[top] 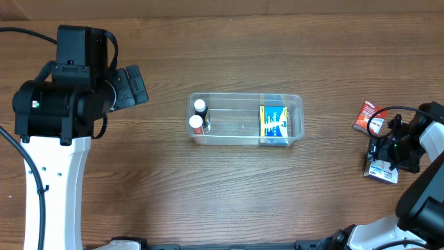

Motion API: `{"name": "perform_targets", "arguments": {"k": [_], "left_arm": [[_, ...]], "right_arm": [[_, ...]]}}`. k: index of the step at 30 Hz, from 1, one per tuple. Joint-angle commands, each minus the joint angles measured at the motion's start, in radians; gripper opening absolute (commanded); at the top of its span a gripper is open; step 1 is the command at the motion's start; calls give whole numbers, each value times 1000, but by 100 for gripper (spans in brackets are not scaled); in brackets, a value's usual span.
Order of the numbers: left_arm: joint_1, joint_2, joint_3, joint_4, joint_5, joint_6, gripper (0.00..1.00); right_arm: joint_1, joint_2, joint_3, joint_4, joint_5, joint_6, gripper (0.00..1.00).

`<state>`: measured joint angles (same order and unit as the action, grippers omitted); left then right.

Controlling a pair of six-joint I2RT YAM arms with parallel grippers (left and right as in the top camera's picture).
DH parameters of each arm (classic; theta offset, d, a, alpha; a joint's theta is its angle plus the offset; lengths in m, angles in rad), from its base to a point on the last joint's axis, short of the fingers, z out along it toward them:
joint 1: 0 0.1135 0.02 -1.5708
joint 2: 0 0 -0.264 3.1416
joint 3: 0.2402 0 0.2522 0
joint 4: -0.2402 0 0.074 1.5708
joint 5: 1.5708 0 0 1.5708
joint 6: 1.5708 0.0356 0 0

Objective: Pack container
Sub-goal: 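Move the right gripper to the white packet and grasp it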

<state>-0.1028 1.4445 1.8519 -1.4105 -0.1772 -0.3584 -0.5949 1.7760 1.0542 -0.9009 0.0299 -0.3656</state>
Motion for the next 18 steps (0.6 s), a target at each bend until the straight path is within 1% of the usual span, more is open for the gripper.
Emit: {"name": "perform_targets", "arguments": {"k": [1,4,10,13,15,18], "left_arm": [[5,5,-5,3,-17,22,100],[5,5,-5,3,-17,23,100],[5,5,-5,4,-17,23,100],[5,5,-5,5,-17,23,100],[5,5,-4,6,-17,23,100],[5,5,-5,10,-17,23,100]], "right_arm": [[-3,3,-3,7,-6,-1,81],[-3,3,-3,7,-6,-1,77],[12,-16,0,11,-9,29,76],[32,-52,14,16,-9,45,73],[47,-80,34,17,-10,65,69],[78,-127,70,12,-10,106,56]]}}
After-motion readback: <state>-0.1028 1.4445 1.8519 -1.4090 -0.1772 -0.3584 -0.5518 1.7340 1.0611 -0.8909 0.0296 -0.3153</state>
